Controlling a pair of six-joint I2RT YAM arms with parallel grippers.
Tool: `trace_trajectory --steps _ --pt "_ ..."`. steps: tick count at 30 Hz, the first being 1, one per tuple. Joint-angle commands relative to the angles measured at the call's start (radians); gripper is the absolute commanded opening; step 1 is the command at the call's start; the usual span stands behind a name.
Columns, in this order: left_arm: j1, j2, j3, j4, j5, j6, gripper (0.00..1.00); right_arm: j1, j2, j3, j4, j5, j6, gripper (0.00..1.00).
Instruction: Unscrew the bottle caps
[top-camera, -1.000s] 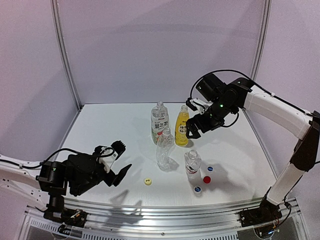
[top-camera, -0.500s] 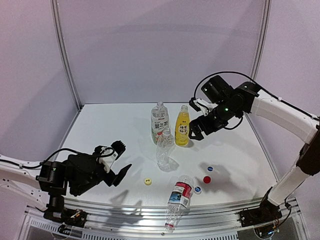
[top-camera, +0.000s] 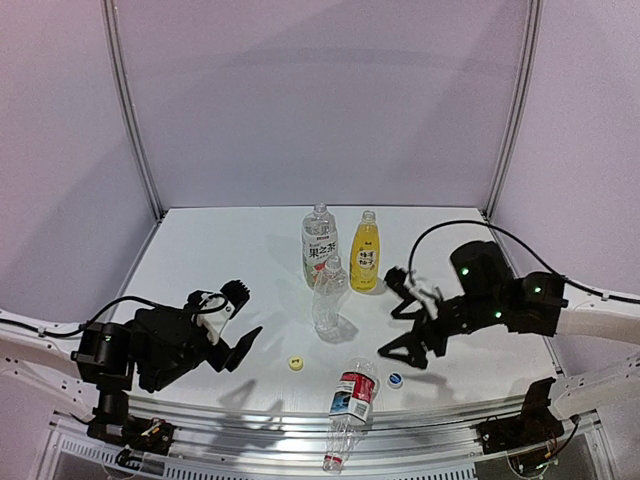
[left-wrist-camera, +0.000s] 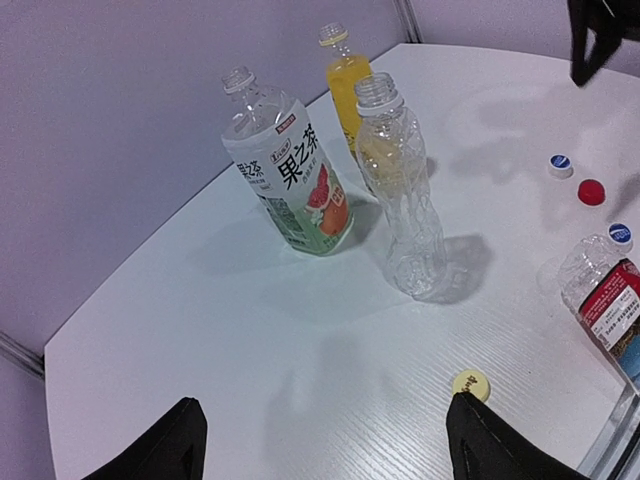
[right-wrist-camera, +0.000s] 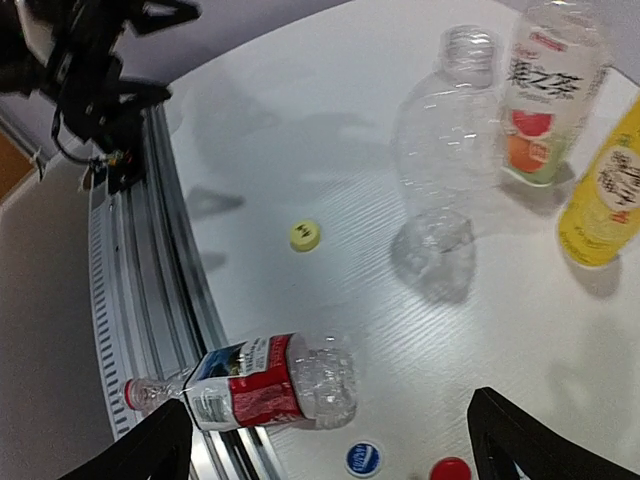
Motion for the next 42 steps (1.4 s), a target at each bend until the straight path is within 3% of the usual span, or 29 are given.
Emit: trace_trajectory --steps 1,4,7,11,14,23,26,31,36,39,42 --pt "0.003 -0.027 0.012 -0.022 -0.034 -0.004 0.81 0.313 0.142 0.064 -0.032 0.360 -0.205 0.99" --pt "0.013 -0.042 0.006 -0.025 -0.039 -0.008 0.81 0.507 0.302 0.124 -0.081 0.623 -0.288 0.99" --pt "0.020 -0.058 0.003 -0.031 -0.048 -0.013 0.81 0.647 0.494 0.204 -0.151 0.794 -0.355 0.99" --pt "0.027 -0.073 0.000 -0.037 -0.046 -0.020 0.81 0.751 0.738 0.320 -0.282 0.963 -0.427 0.88" --pt "0.028 -0.083 0.000 -0.042 -0.045 -0.025 0.81 0.782 0.833 0.387 -0.345 1.035 -0.451 0.84" --pt "0.029 -0.101 -0.005 -0.042 -0.050 -0.028 0.81 0.798 0.797 0.467 -0.287 0.971 -0.527 0.82" --pt "0.060 -0.102 -0.017 -0.042 -0.059 -0.064 0.85 0.798 0.807 0.528 -0.272 0.903 -0.522 0.82" --pt "0.268 -0.112 -0.030 -0.132 0.131 -0.310 0.87 0.797 0.676 0.465 -0.168 0.819 -0.473 0.82" --pt "0.542 -0.172 -0.122 -0.152 0.421 -0.702 0.86 0.798 0.462 0.366 -0.050 0.848 -0.370 0.84" --pt "0.574 -0.210 -0.201 -0.085 0.470 -0.838 0.85 0.756 0.405 0.366 -0.004 0.850 -0.342 0.86" --pt "0.578 -0.253 -0.272 -0.003 0.462 -0.969 0.85 0.673 0.488 0.492 -0.090 0.762 -0.294 0.84"
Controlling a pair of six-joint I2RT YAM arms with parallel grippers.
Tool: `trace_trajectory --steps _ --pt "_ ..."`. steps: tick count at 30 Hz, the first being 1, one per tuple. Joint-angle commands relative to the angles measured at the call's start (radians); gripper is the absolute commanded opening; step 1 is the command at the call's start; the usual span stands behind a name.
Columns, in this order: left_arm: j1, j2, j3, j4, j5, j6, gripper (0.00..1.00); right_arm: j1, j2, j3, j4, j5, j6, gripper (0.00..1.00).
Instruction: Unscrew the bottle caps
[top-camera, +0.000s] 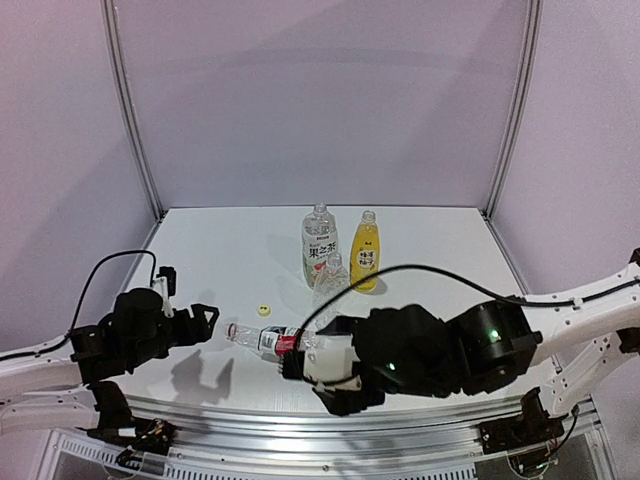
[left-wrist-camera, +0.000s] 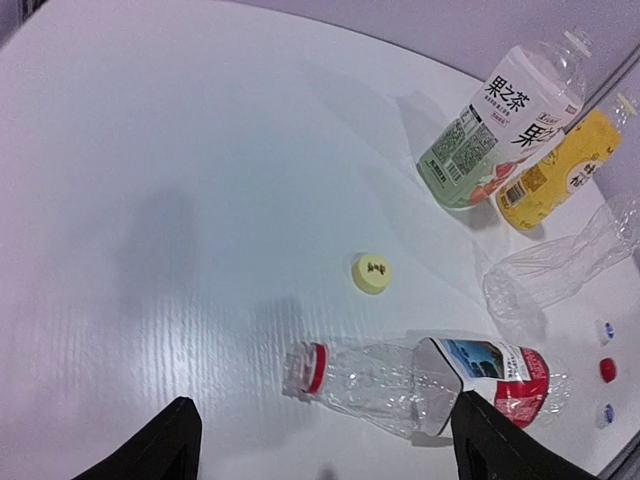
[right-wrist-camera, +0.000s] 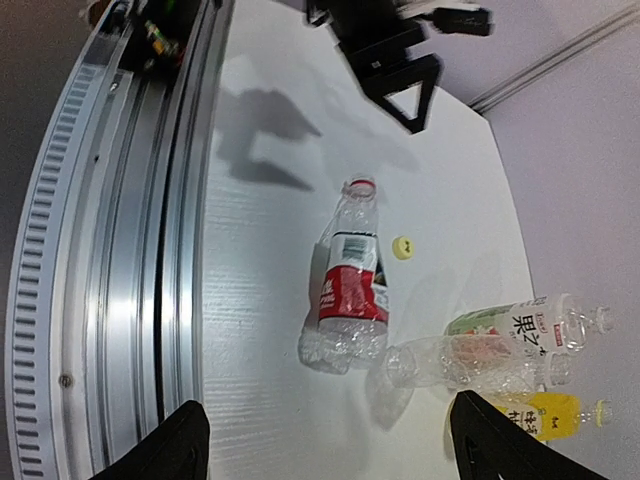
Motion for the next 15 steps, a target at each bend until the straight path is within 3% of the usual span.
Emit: trace_trajectory --steps 1,5,11,15 --pt "0.012 -0.062 -0.098 0.128 0.088 -0.321 0.86 -0.111 0.137 0.163 -0.069 -0.097 0.107 0.83" --pt "0.029 -0.067 -0.215 0.314 0.069 -0.505 0.91 -0.185 0.330 0.344 -0.220 -0.129 0.184 0.80" --pt "0.044 0.015 -0.228 0.361 0.083 -0.650 0.92 -0.322 0.368 0.352 -0.195 -0.325 0.250 0.81" --pt "0.063 0.038 -0.273 0.422 0.106 -0.734 0.93 -0.379 0.470 0.469 -0.265 -0.435 0.249 0.81"
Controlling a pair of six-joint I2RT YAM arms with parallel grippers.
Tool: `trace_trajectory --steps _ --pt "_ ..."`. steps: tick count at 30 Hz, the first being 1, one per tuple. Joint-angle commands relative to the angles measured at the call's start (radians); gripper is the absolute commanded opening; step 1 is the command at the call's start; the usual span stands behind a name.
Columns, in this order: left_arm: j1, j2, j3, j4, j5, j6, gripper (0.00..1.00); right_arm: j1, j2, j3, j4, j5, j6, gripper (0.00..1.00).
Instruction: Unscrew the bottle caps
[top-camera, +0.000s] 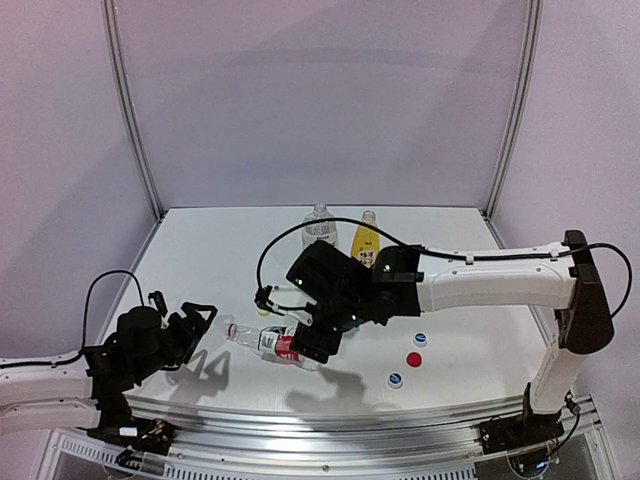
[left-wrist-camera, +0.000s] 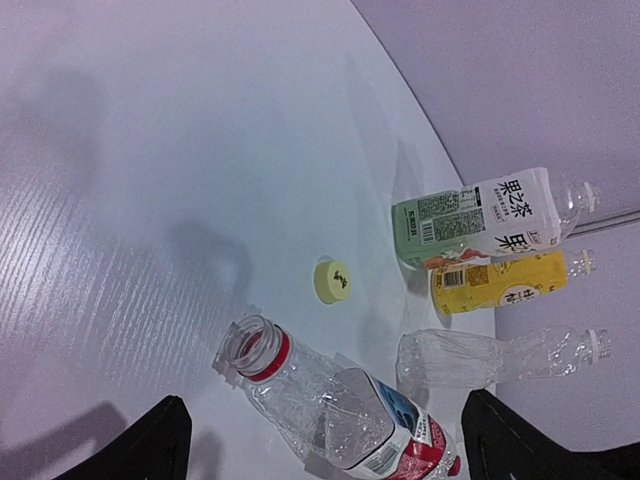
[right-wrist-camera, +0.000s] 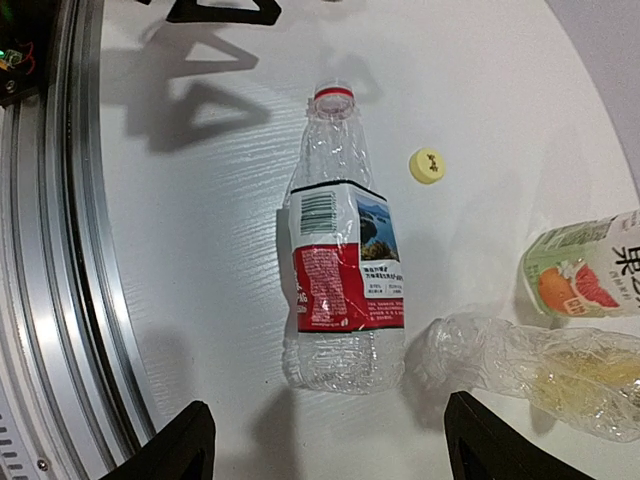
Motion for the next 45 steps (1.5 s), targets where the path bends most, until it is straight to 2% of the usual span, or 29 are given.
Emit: trace_trajectory --steps 1,8,17,27,33,38,40,45 --pt "0.026 0.024 -0.061 0.106 0.032 -0.144 0.93 -0.051 0.114 0.166 -0.109 -0.162 0.037 0.82" --pt "0.037 0.015 -0.042 0.070 0.048 -0.111 0.93 -0.080 0.325 0.400 -0.259 -0.169 0.060 0.82" --pt "0.048 -0.034 -0.055 0.036 0.048 -0.094 0.93 -0.134 0.426 0.468 -0.307 -0.245 0.072 0.83" --pt "0.051 -0.074 -0.055 0.008 0.037 -0.077 0.92 -0.140 0.561 0.583 -0.360 -0.253 0.084 0.81" --pt "0.052 -0.100 -0.059 -0.006 0.018 -0.058 0.90 -0.139 0.586 0.582 -0.376 -0.268 0.100 0.71" --pt "0.052 -0.114 -0.058 -0.010 0.027 -0.044 0.88 -0.141 0.561 0.538 -0.358 -0.293 0.133 0.54" --pt "0.051 -0.116 -0.058 -0.010 0.032 -0.041 0.88 -0.140 0.517 0.471 -0.295 -0.307 0.147 0.50" --pt "0.051 -0.110 -0.053 0.007 0.046 -0.033 0.85 -0.140 0.398 0.328 -0.143 -0.351 0.190 0.46"
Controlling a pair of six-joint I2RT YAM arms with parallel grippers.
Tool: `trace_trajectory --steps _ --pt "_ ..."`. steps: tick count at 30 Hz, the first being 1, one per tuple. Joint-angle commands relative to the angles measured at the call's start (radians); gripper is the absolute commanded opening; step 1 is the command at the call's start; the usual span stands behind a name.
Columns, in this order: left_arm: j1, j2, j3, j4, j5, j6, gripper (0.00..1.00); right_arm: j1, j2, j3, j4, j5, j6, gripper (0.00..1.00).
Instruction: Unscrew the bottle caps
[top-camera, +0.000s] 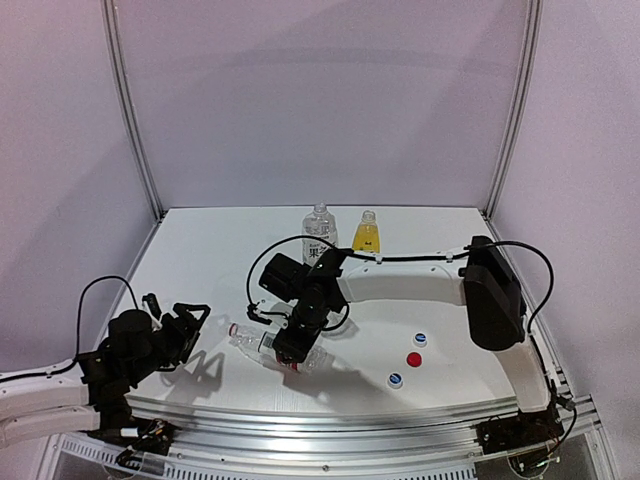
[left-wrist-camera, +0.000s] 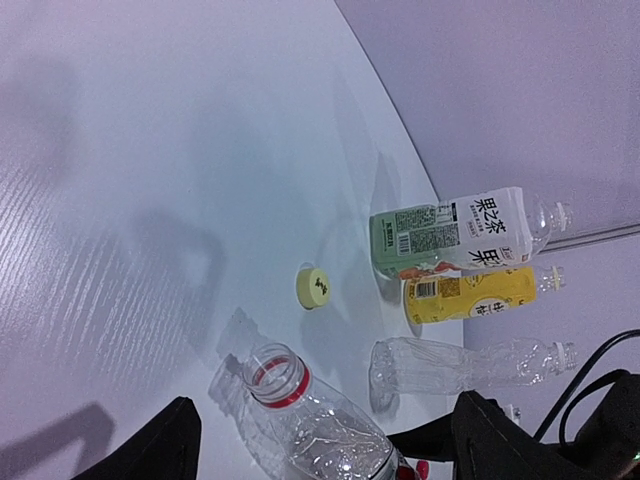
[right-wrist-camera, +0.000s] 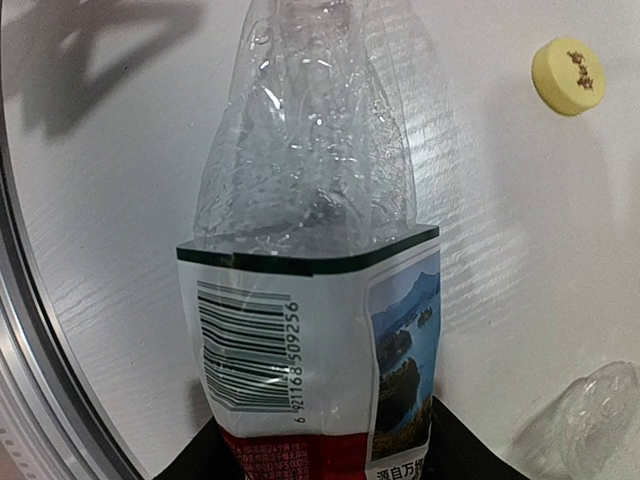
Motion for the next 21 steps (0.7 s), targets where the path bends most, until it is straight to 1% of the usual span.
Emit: trace_trajectory --steps 1,4,7,9,16,21 --pt "0.011 0.001 0.004 -0.003 0.012 0.031 0.85 -0.002 -0.099 -0.103 0.115 -0.062 0.054 0.46" --pt "0.009 0.008 0.016 0.009 0.025 0.049 0.83 -0.001 -0.146 -0.151 0.173 -0.100 0.075 0.45" --pt "0.008 0.029 0.031 0.030 0.053 0.079 0.78 -0.001 -0.173 -0.181 0.212 -0.135 0.092 0.44" --pt "0.004 0.045 0.043 0.036 0.069 0.086 0.78 -0.001 -0.184 -0.192 0.229 -0.137 0.100 0.44" --pt "-0.016 0.100 0.062 0.079 0.084 0.114 0.77 0.000 -0.185 -0.192 0.259 -0.181 0.113 0.44" --pt "-0.026 0.122 0.068 0.112 0.090 0.132 0.71 -0.001 -0.184 -0.191 0.264 -0.198 0.115 0.43"
